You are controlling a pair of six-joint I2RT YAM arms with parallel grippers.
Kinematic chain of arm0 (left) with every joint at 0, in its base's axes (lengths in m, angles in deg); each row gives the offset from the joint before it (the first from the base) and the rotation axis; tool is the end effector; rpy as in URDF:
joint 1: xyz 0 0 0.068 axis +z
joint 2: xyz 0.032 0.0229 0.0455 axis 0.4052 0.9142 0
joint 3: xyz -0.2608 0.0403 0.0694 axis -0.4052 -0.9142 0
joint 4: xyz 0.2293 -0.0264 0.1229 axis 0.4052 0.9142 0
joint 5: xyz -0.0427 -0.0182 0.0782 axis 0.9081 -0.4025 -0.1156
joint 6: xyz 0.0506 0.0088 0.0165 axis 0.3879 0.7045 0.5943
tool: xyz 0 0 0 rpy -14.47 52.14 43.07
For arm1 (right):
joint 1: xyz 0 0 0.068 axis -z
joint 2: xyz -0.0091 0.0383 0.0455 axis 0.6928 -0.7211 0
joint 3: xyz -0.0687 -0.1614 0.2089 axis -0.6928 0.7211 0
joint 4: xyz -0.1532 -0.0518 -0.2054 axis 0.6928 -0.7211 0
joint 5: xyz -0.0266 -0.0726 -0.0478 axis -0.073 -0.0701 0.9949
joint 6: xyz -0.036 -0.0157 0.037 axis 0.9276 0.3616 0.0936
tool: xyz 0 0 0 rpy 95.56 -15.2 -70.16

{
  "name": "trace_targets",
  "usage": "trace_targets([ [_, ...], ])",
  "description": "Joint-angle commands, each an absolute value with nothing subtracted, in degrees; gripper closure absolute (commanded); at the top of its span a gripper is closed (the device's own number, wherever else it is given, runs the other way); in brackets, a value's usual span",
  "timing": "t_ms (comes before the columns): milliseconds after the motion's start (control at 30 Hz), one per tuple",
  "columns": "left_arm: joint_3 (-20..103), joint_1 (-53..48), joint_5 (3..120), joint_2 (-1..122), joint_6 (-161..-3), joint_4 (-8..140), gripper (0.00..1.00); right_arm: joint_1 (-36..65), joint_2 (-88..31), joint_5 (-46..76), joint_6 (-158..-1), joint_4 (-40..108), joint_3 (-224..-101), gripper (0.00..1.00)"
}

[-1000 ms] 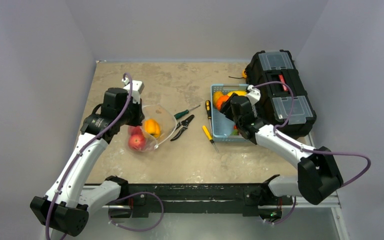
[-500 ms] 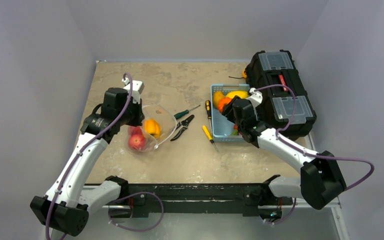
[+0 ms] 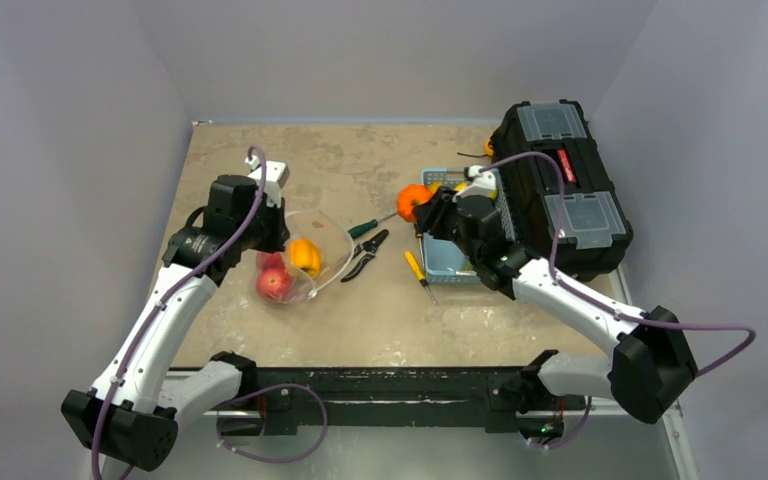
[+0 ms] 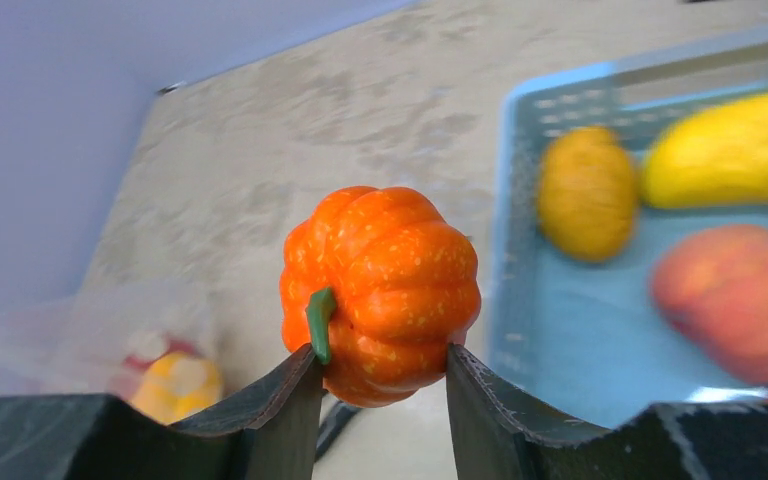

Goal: Place the food in the zip-top bag and seal the zipper
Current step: Place the fake vegetable in the zipper food storage bag.

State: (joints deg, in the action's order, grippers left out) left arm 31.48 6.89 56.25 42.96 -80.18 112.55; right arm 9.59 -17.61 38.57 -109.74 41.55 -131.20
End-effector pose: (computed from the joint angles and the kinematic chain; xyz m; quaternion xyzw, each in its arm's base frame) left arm 0.1948 -0.0617 0.3431 0.0709 0.9057 -0.1185 0.4007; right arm 0.2357 0.1486 0.2742 0.1022 0.8040 0.2431 0.5330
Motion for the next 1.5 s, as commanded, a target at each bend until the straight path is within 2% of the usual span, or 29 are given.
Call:
trace_targets([
  [0, 32.59, 6.85, 57.14, 43.03, -80.54, 111.37, 1.00, -0.89, -19.70, 33.75, -105.04, 48.22, -138.11, 1.00],
  [300, 32.44, 6.85, 57.03, 42.22, -80.33, 111.17, 1.00, -15.59, -32.67, 33.85, -104.22, 49.91, -149.67, 1.00],
  [633, 32.14, 6.85, 57.96, 41.15, -80.14, 110.59, 1.00, -18.65, -41.94, 40.64, -100.22, 45.17, -157.42, 1.00],
  [833, 32.22, 6.85, 56.88, 40.87, -80.28, 110.74, 1.00, -18.64, -42.32, 35.41, -98.99, 42.69, -158.24, 1.00],
  [867, 32.27, 6.85, 56.55, 40.85, -80.41, 110.71, 1.00, -18.70, -42.00, 33.50, -98.39, 42.77, -157.79, 0.96],
  [967, 32.50, 6.85, 55.46, 40.73, -80.82, 110.88, 1.00, -18.55, -40.32, 26.60, -95.75, 44.75, -155.48, 0.76],
  [1000, 32.67, 6.85, 55.37, 40.42, -80.92, 110.93, 1.00, -18.64, -40.10, 24.30, -95.56, 45.06, -155.15, 0.73],
  [1133, 30.81, 6.85, 55.25, 36.01, -81.33, 107.62, 1.00, -18.65, -39.57, 21.35, -95.53, 44.88, -154.52, 0.71],
  [1267, 28.10, 6.85, 50.35, 31.82, -82.25, 104.38, 1.00, -18.56, -37.78, 22.06, -95.56, 44.69, -153.59, 0.62],
  [1467, 32.16, 6.85, 48.55, 38.81, -82.52, 110.28, 1.00, -18.59, -33.47, 28.92, -93.86, 41.31, -153.06, 0.53],
])
